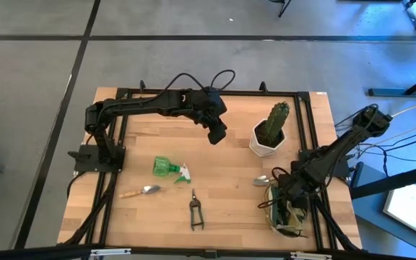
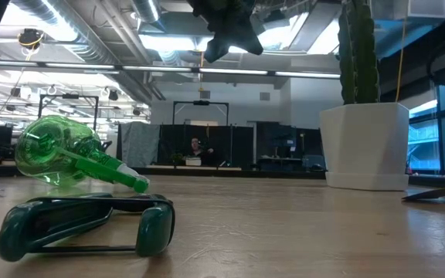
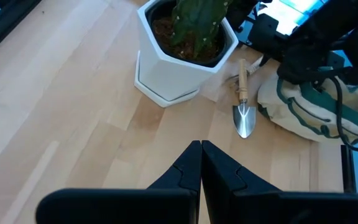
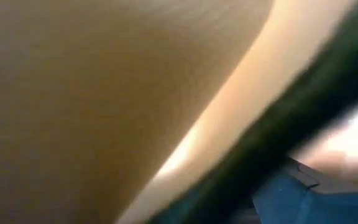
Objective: Pick & Place Garden tools in Gardening bag
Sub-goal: Put the hand rake into the side pocket of the white bag
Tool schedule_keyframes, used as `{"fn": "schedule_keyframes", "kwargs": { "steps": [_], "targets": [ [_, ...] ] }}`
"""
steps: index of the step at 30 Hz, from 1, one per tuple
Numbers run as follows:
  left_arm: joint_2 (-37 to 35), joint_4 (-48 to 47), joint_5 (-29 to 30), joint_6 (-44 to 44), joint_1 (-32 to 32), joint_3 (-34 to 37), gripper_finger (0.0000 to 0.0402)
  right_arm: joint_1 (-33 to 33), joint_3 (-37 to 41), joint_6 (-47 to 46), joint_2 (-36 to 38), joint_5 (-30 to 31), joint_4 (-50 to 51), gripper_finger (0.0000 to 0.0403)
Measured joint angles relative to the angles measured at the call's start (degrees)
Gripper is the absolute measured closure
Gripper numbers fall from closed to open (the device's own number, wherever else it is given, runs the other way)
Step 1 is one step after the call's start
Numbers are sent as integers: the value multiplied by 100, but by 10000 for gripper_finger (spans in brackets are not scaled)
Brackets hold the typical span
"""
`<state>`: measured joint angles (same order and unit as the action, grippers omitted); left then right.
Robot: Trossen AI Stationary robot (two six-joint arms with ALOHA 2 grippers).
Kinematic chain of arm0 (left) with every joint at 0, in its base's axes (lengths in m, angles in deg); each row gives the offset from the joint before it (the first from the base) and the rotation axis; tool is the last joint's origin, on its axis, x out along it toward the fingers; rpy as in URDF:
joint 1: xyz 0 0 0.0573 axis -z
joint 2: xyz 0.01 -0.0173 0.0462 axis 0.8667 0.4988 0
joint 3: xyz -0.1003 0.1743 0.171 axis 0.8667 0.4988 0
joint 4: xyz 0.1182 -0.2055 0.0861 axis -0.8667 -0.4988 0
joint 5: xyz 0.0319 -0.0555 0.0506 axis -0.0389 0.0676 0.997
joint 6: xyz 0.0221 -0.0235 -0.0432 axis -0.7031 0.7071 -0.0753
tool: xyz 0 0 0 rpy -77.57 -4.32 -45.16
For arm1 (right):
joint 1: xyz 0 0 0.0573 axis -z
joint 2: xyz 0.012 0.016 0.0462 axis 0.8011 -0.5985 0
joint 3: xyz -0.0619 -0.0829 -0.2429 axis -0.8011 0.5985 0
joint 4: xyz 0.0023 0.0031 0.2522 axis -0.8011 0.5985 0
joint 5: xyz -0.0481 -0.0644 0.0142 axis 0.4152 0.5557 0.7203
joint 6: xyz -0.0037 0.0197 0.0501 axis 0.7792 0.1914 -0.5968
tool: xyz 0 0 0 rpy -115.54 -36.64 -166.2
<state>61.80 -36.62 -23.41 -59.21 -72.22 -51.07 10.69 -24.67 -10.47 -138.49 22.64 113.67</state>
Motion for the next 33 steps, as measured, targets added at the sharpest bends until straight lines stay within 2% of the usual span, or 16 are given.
{"fn": "schedule_keyframes", "kwargs": {
  "steps": [4,13,19,28,33],
  "targets": [
    [0,2,0,0,0,0,398,2,152,-250,0,-121,-284,160],
    [0,2,-1,-2,0,0,398,13,129,-383,0,-116,-68,161],
    [0,38,-2,-40,-2,0,398,19,-126,-338,0,265,402,161],
    [0,133,-4,-44,-4,0,398,241,-127,-399,0,223,-169,161],
    [0,133,-7,-44,-4,0,398,334,-128,-419,0,397,-168,161]
  ]
}}
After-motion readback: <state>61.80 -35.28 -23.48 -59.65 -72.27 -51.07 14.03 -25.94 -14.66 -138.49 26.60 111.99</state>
